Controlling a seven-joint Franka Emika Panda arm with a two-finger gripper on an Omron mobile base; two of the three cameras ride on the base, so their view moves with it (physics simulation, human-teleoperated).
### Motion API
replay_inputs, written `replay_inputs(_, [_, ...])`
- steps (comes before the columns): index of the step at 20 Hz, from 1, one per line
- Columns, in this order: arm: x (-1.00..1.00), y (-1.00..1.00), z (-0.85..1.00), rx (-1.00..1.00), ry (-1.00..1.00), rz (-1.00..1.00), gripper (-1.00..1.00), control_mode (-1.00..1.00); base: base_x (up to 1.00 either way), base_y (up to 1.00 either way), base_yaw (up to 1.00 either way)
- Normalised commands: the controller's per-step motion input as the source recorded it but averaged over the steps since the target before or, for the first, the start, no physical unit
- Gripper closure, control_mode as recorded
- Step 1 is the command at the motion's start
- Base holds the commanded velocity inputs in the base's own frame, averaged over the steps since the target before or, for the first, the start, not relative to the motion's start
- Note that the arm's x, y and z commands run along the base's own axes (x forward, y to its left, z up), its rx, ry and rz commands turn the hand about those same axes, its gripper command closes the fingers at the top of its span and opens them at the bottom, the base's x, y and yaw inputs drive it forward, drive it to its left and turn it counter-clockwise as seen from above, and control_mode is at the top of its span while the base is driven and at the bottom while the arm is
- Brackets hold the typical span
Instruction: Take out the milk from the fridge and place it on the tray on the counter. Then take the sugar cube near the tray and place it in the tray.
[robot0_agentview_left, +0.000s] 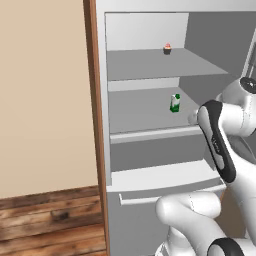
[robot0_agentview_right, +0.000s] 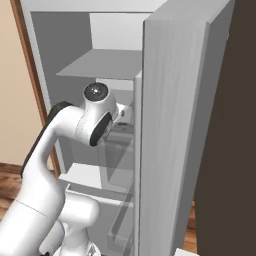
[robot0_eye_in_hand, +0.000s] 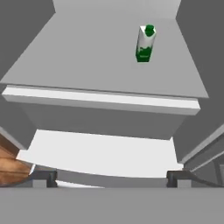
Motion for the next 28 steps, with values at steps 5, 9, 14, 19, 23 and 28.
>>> replay_inputs(5, [0.51, 0.0, 0.0, -0.02, -0.14, 0.0, -1.0, -1.0, 0.0, 0.0, 0.0])
replay_inputs(9, [0.39, -0.13, 0.0, 0.0, -0.02, 0.0, -1.0, -1.0, 0.0, 0.0, 0.0])
replay_inputs(14, [0.54, -0.09, 0.0, 0.0, 0.0, 0.01, -1.0, -1.0, 0.0, 0.0, 0.0])
replay_inputs(19, [0.55, -0.01, 0.0, 0.0, 0.0, 0.0, -1.0, -1.0, 0.0, 0.0, 0.0])
replay_inputs(23, [0.45, -0.06, -0.05, 0.0, -0.07, 0.0, -1.0, -1.0, 0.0, 0.0, 0.0])
replay_inputs(28, [0.4, -0.22, -0.05, 0.0, -0.11, 0.0, -1.0, -1.0, 0.0, 0.0, 0.0])
